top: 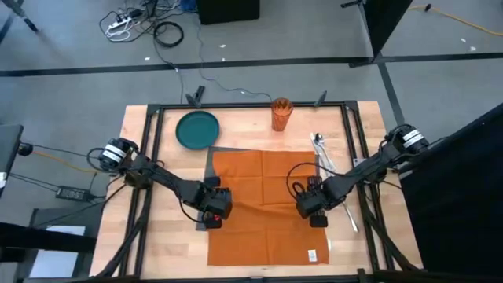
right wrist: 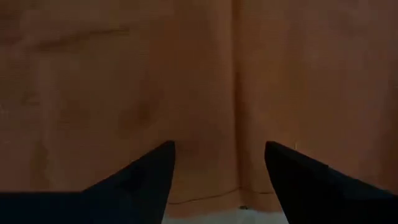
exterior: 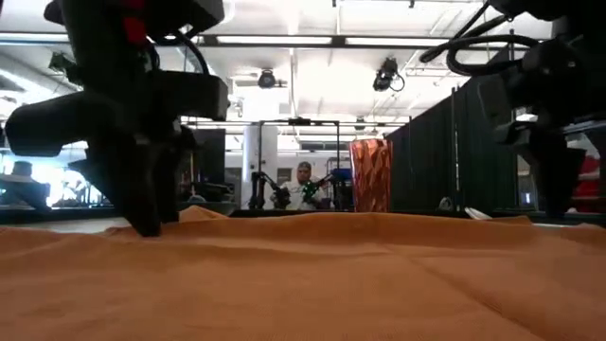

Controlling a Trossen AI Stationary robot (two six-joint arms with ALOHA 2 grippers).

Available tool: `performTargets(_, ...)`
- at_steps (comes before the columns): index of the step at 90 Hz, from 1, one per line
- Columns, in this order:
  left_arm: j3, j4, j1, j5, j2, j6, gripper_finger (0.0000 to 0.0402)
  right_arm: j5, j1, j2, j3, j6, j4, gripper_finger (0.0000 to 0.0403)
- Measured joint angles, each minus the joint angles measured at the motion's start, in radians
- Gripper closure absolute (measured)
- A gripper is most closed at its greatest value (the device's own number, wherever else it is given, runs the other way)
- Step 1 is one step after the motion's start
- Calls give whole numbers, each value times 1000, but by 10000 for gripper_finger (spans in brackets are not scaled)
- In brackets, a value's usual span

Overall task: Set table place
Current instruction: Fold the orange table napkin

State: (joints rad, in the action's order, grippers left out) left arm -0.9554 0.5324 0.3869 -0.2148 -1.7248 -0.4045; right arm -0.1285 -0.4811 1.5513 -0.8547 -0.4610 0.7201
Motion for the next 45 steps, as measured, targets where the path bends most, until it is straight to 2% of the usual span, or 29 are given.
performTargets(28, 9, 6, -1, 22, 2, 5, 296, -42, 0, 0, 38, 14, -17, 184)
performTargets(45, 10, 6, 0, 26, 1, 5, 328, -4, 0, -6, 97, 8, -80, 196)
